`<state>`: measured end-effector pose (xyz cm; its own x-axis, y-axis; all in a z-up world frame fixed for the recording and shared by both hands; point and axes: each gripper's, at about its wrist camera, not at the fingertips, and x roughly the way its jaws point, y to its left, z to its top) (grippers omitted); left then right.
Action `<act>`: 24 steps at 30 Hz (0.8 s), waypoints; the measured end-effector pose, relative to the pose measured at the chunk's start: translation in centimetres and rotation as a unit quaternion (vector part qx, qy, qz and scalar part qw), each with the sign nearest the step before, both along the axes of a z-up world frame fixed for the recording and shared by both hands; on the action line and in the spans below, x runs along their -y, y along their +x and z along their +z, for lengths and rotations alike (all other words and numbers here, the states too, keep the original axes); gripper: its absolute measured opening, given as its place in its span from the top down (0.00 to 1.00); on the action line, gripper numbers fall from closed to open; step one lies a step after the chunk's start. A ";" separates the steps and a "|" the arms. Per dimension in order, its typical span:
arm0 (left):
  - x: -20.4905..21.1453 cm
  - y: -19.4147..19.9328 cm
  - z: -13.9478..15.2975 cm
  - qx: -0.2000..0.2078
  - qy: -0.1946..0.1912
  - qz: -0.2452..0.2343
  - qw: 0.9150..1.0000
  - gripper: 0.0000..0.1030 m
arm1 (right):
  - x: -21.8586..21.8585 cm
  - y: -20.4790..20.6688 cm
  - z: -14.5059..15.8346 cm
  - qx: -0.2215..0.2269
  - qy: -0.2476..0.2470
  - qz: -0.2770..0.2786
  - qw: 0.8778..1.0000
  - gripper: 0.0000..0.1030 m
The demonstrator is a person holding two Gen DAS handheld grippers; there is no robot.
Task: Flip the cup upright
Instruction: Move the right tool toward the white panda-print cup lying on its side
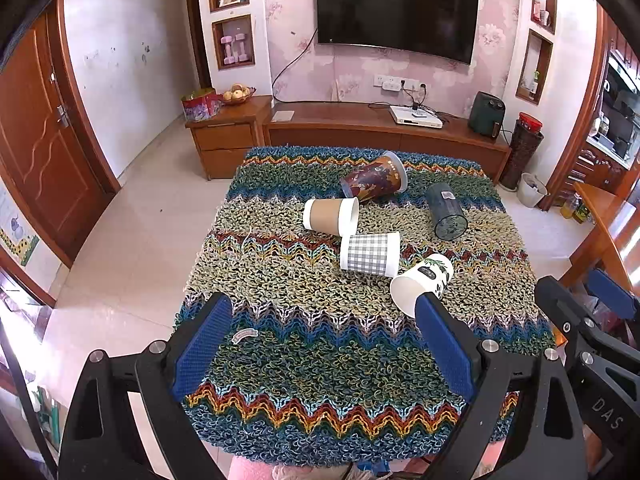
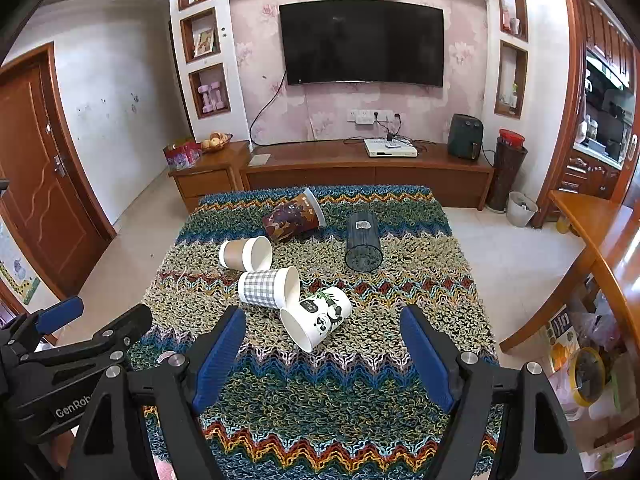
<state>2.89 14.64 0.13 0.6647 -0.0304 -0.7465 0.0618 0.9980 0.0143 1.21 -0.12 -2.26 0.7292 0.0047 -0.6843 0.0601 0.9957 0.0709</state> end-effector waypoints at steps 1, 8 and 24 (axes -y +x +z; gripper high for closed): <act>-0.1 0.1 -0.1 -0.001 -0.001 0.001 1.000 0.08 | -0.1 0.2 -0.1 -0.002 0.000 0.000 1.000 0.22; -0.3 1.2 -0.7 -0.013 -0.004 0.003 1.000 0.08 | -0.3 1.1 -0.7 -0.011 -0.003 0.001 1.000 0.22; -0.4 2.9 -1.4 -0.023 -0.002 0.000 1.000 0.08 | -0.8 2.6 -1.7 -0.009 -0.016 0.021 1.000 0.22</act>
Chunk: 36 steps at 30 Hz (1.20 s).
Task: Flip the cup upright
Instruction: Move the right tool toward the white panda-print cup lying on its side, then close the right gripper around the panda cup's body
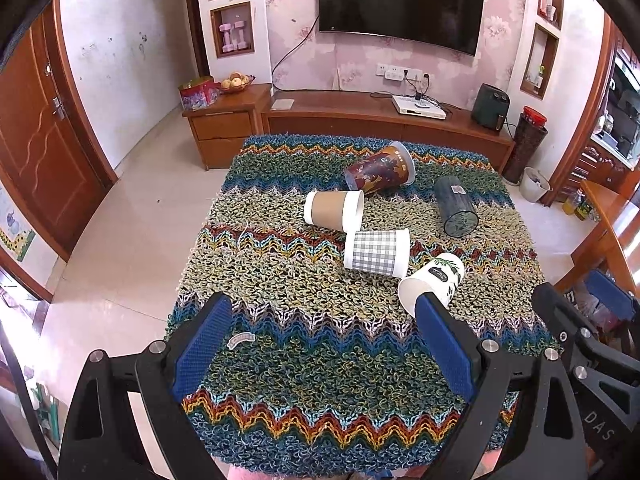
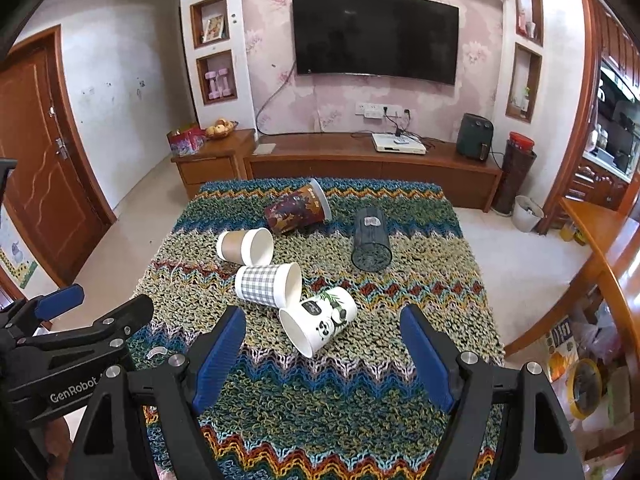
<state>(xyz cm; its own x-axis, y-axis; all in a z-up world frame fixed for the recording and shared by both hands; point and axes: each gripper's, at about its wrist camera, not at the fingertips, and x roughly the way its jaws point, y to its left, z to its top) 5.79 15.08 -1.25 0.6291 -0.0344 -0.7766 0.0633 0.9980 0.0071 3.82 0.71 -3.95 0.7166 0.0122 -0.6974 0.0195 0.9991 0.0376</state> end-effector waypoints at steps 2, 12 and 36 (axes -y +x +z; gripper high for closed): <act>-0.1 0.3 -0.2 -0.001 0.002 -0.001 1.000 0.08 | 0.1 0.2 -0.2 0.003 -0.006 0.003 1.000 0.22; -0.2 2.5 -2.3 -0.022 0.009 0.001 1.000 0.08 | 0.3 2.1 -2.3 -0.008 -0.028 0.035 0.999 0.22; 1.0 6.6 -8.9 -0.108 0.036 0.014 0.993 0.08 | -2.9 5.7 -13.8 -0.045 -0.337 0.338 0.878 0.22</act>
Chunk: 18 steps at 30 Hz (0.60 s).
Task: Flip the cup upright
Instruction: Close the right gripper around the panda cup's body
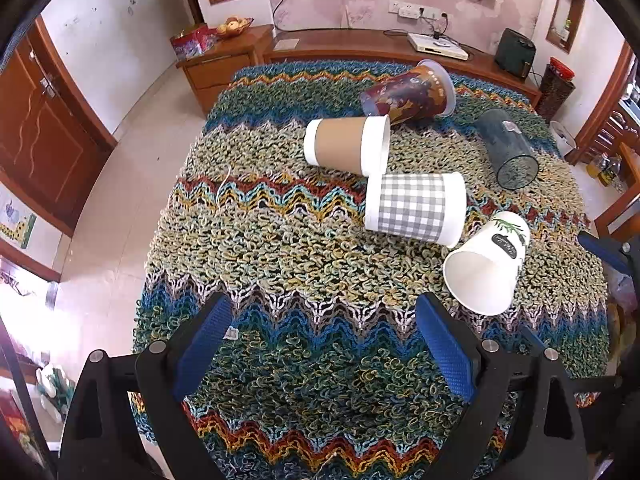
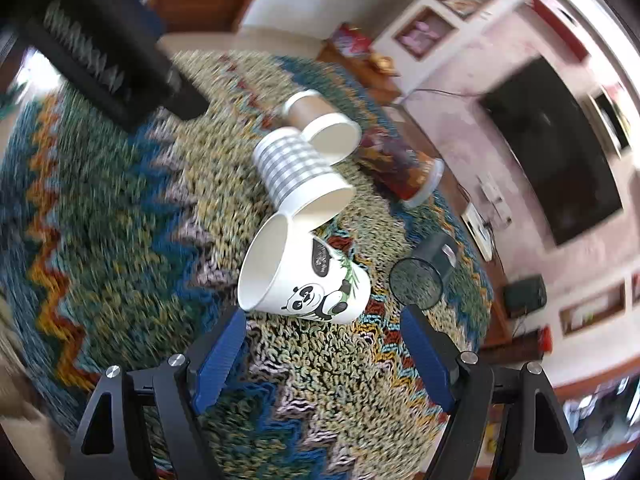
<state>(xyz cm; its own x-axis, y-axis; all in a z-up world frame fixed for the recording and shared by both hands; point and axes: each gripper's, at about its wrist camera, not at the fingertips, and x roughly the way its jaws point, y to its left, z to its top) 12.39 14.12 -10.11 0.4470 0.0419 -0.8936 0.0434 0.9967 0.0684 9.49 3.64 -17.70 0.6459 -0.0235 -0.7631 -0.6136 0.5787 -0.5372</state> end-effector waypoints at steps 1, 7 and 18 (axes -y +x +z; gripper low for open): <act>0.0 0.0 -0.2 -0.001 0.000 0.001 1.000 0.08 | 0.0 0.3 -0.4 -0.004 -0.011 0.008 1.000 0.22; 0.0 0.3 -1.1 -0.014 0.000 0.004 1.000 0.08 | -0.4 1.6 -2.2 0.007 -0.064 0.040 0.997 0.22; 0.0 1.4 -2.4 -0.031 0.001 0.005 1.000 0.08 | -1.6 2.7 -4.7 -0.004 -0.084 0.081 0.993 0.24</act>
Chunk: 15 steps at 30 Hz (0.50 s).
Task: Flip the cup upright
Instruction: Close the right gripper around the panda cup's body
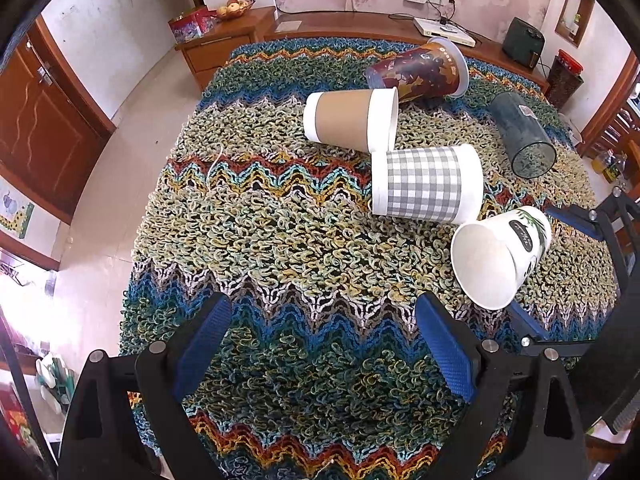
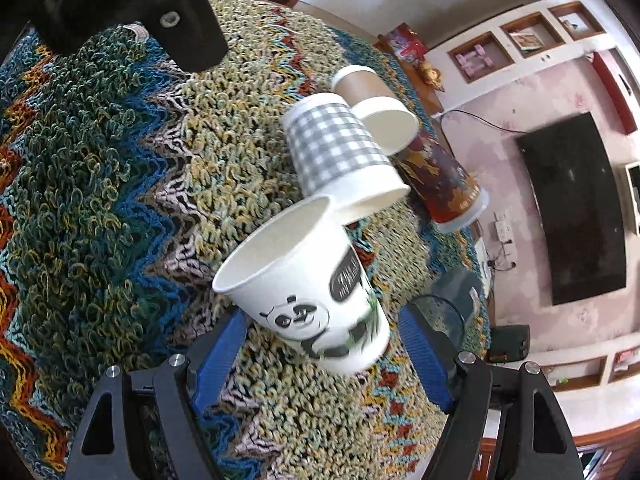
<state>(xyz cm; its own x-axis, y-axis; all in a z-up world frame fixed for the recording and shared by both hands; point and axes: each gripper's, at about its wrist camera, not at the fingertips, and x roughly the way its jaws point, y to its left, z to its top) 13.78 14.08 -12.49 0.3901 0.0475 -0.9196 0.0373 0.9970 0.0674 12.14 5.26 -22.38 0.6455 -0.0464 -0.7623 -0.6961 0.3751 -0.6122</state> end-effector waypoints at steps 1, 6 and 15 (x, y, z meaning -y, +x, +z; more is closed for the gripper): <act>0.0 0.1 -0.1 -0.001 0.000 0.000 1.000 0.09 | -0.2 0.1 -0.2 -0.002 -0.001 0.004 1.000 0.24; -0.6 0.8 -0.7 -0.008 -0.001 0.011 1.000 0.09 | -1.0 0.8 -1.0 -0.025 0.003 0.018 1.000 0.24; -1.4 1.4 -1.2 -0.008 -0.001 0.020 1.000 0.09 | -1.4 2.0 -1.4 -0.018 0.011 0.005 1.000 0.27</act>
<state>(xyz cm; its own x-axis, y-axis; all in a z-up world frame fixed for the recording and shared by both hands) 15.14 15.45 -13.69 0.3726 0.0606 -0.9260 -0.0010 0.9979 0.0649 14.18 6.71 -23.78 0.6179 -0.0226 -0.7859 -0.7217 0.3805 -0.5783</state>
